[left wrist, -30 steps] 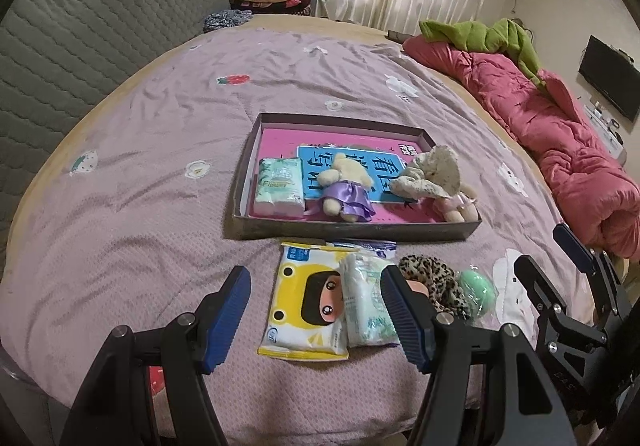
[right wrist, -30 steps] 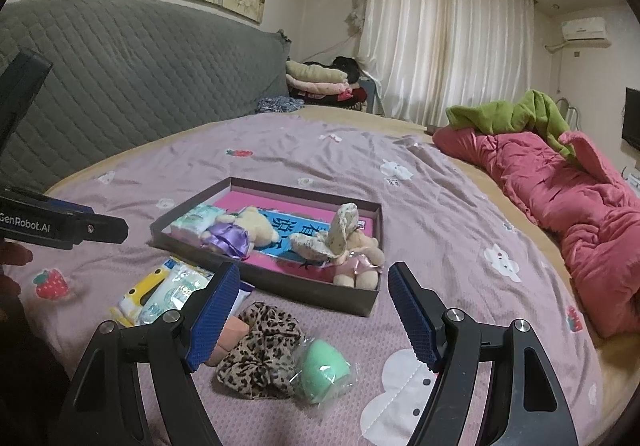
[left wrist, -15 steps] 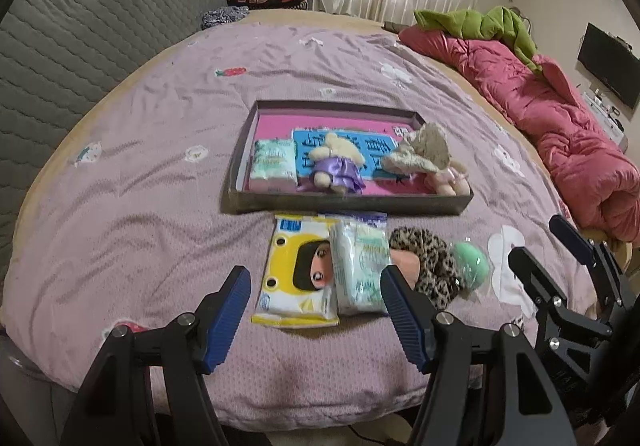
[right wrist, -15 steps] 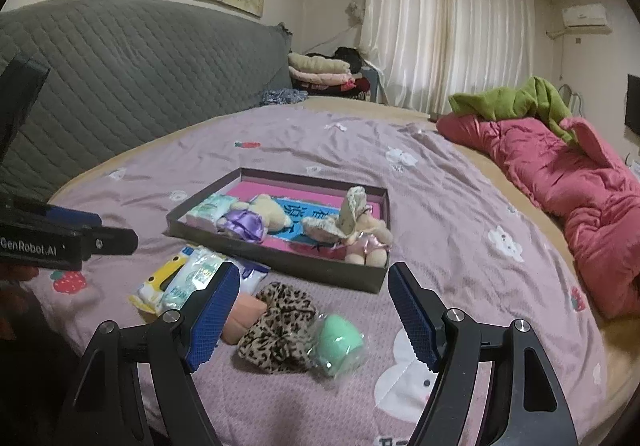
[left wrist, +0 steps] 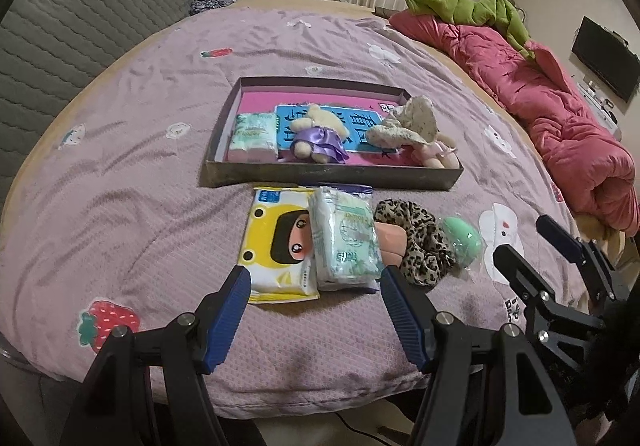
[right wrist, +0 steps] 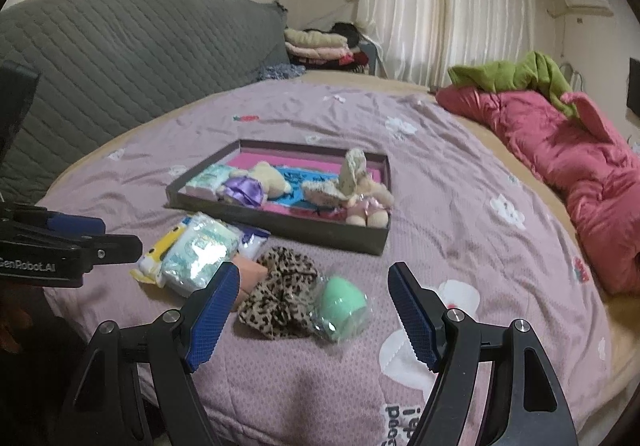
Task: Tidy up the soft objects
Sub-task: 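Move left tool to the white tissue pack while right tool approaches the bagged green egg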
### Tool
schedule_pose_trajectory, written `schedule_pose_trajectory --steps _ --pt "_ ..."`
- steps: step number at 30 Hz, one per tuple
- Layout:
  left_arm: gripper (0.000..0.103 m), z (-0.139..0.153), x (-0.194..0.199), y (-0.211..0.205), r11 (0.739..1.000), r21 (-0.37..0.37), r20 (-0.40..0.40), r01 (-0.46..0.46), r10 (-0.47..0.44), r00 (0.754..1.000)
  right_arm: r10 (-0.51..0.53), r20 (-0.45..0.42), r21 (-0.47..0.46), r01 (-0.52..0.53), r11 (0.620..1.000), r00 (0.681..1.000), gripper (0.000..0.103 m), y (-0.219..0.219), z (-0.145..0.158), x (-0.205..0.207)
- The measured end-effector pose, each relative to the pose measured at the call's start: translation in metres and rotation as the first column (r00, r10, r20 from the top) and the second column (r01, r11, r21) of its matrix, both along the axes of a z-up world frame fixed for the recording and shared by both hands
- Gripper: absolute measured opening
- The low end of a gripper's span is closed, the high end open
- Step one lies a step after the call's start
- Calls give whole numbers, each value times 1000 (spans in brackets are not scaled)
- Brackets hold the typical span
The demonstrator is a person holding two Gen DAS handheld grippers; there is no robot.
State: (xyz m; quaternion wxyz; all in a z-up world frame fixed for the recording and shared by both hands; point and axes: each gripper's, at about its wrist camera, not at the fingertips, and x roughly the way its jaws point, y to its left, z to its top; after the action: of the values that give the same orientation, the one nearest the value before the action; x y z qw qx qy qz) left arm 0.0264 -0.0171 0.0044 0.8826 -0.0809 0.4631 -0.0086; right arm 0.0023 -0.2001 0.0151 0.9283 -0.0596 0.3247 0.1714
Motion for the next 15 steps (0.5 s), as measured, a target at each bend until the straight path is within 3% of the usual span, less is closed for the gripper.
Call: schedule_pose_trajectory --steps 15 --pt "67 -29 18 -12 1000 -20 -49 24 -25 998 -110 -150 -29 107 994 983 78 -28 -42 31"
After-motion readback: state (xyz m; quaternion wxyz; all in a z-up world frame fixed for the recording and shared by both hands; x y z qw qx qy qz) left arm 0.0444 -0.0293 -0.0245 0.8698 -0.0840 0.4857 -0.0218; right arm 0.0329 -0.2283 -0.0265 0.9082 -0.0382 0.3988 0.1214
